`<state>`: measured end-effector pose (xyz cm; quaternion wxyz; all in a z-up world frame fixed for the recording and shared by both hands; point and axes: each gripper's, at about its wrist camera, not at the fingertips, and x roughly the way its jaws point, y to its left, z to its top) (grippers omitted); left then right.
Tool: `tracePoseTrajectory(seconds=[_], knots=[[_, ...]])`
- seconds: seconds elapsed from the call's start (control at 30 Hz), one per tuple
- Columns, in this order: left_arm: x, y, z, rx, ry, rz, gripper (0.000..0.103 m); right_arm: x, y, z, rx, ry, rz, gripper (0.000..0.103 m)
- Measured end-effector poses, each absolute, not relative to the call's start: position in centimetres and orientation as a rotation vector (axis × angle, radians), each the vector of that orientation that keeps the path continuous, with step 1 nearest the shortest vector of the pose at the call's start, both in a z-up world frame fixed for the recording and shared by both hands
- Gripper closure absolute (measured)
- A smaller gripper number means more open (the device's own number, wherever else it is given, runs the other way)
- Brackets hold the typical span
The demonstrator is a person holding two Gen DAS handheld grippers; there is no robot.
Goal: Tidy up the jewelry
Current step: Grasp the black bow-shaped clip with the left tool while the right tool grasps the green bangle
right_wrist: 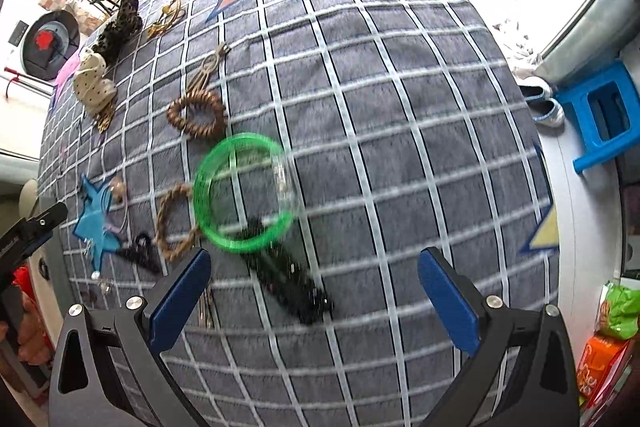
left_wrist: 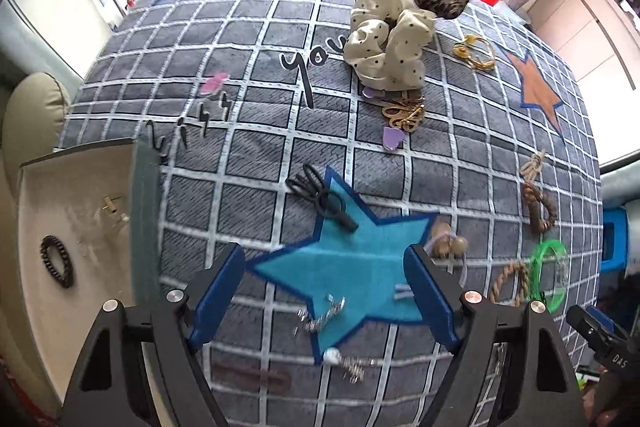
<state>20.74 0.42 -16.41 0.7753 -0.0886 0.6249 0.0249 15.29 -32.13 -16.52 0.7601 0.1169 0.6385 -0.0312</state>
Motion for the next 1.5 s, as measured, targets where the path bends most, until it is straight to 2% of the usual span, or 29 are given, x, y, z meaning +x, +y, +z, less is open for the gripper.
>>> tracePoseTrajectory(seconds=[0.13,0.2,0.27,0.43,0.6,0.77,0.83,0.87,0.9,0.97,1.0,1.03,1.5], knots=[[22.0,0.5,-17.8,-0.209,1.371,0.084,0.019,16.5,-31.5,-17.2,0.233,1.392,-0.062,0.008],[22.5,0.5,-18.5,-0.244,1.369,0.039,0.019,16.9,-31.2,-17.6,0.215,1.396,-0.063,0.014],[22.8,0.4,-19.1,-0.250,1.381,0.040,0.027,17.2,-30.9,-18.0,0.204,1.406,-0.065,0.020],[23.5,-0.2,-19.6,-0.231,1.379,0.055,0.028,17.6,-30.6,-18.6,0.198,1.417,-0.073,0.028],[23.8,-1.3,-19.6,-0.163,1.370,0.072,0.045,18.1,-29.9,-18.8,0.141,1.408,-0.082,0.031],[23.9,-1.9,-19.4,-0.121,1.359,0.076,0.069,18.0,-28.8,-19.3,0.068,1.396,-0.073,0.038],[23.7,-1.8,-19.3,-0.118,1.359,0.071,0.076,18.0,-28.4,-19.2,0.051,1.389,-0.060,0.044],[23.5,-1.7,-19.3,-0.120,1.359,0.069,0.085,17.9,-28.1,-19.2,0.033,1.388,-0.064,0.053],[23.5,-1.7,-19.2,-0.125,1.359,0.064,0.087,17.9,-27.8,-19.2,0.024,1.383,-0.061,0.063],[23.6,-1.9,-19.3,-0.141,1.357,0.064,0.091,18.0,-27.7,-19.1,0.028,1.381,-0.051,0.075],[23.3,-1.9,-19.0,-0.149,1.351,0.062,0.093,18.0,-27.5,-19.1,0.033,1.379,-0.045,0.086],[23.3,-2.0,-18.8,-0.155,1.349,0.058,0.093,18.2,-27.2,-19.2,0.036,1.380,-0.045,0.092],[21.8,-4.0,-15.4,-0.146,1.307,0.054,0.093,17.9,-32.7,-17.5,0.199,1.395,0.078,0.092]])
